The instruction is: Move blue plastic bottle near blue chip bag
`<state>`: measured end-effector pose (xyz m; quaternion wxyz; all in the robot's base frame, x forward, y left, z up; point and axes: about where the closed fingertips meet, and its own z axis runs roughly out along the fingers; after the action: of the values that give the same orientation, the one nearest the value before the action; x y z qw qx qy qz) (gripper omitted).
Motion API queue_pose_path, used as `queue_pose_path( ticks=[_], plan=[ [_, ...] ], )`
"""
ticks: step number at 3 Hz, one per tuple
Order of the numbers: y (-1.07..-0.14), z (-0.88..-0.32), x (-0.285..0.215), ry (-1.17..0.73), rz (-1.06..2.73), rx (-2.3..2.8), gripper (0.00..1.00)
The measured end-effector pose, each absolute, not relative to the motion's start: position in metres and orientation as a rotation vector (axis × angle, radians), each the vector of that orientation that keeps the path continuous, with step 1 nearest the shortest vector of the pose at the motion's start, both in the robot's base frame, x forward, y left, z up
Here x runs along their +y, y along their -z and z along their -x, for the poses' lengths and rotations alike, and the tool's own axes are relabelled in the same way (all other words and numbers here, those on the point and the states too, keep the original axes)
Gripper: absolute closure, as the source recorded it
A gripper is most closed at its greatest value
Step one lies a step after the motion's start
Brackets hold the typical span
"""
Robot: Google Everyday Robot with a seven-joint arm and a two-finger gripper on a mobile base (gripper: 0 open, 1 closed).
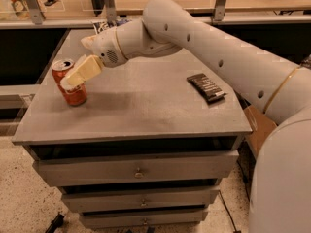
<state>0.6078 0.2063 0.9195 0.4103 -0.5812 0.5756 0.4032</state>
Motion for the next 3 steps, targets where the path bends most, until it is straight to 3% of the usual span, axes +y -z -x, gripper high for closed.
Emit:
queue_pose_path(
  ticks=[3],
  plan=[
    [-0.947, -0.654, 0.146, -0.717, 1.138, 1.596, 0.0]
  ],
)
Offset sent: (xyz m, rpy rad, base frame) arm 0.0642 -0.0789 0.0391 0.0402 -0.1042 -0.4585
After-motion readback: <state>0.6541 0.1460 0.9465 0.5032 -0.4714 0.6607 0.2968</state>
